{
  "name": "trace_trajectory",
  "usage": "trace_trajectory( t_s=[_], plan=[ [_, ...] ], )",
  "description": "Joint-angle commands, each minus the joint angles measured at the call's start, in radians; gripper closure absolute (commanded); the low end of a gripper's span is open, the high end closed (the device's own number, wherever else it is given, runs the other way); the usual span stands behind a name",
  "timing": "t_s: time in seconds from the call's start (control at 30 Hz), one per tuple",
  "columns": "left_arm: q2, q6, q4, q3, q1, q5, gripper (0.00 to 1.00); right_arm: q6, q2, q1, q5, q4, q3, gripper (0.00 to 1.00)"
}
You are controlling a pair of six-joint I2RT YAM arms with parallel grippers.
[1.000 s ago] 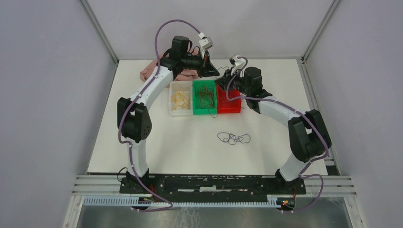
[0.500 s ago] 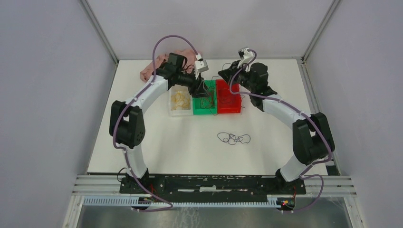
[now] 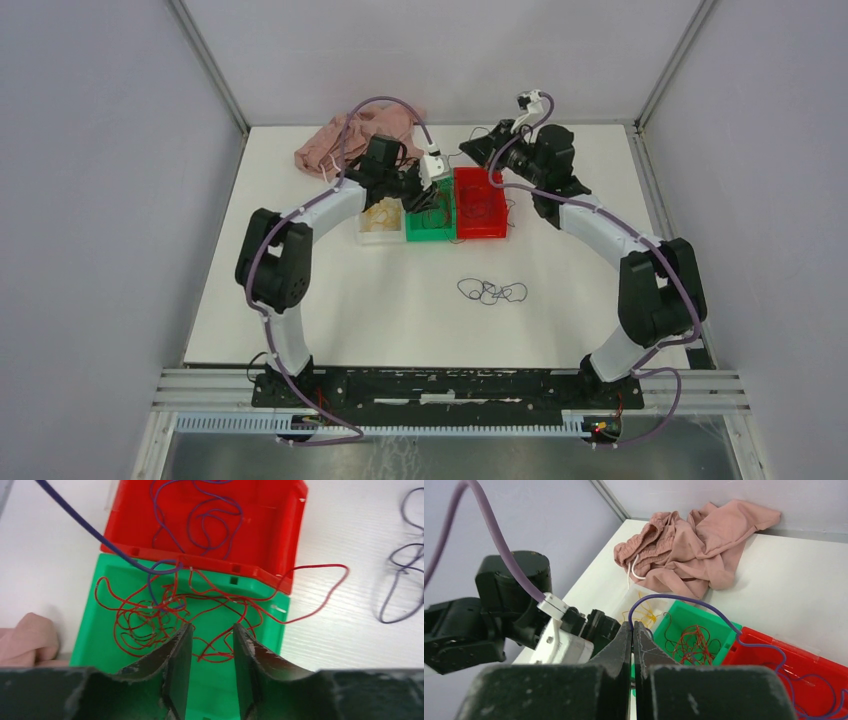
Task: Untangle the cables
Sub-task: Place the cable in the bin.
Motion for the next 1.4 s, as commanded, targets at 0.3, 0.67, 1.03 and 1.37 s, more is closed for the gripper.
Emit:
trace_trajectory(
  t_s=[0.3, 0.67, 1.03, 1.37],
  plan=[
    [0.101, 0.218, 0.104, -0.036, -0.017, -0.187, 0.93, 0.283, -0.079, -0.124, -0.083, 0.052, 0.136, 1.00],
    [0.098, 0.186, 0.149, -0.080, -0.021, -0.208, 0.91, 0.309, -0.089, -0.210, -0.099, -0.037, 0.215, 1.00],
    [0.019, 0.185, -0.130, 0.131, -0.014, -0.167, 0.44, 0.147, -0.120, -0.218, -0.063, -0.217, 0.312, 1.00],
    [0.013, 0.229, -0.431, 0.266, -0.006, -0.133, 0.36, 0.130, -0.116, -0.231, -0.074, -0.290, 0.404, 1.00]
  ],
)
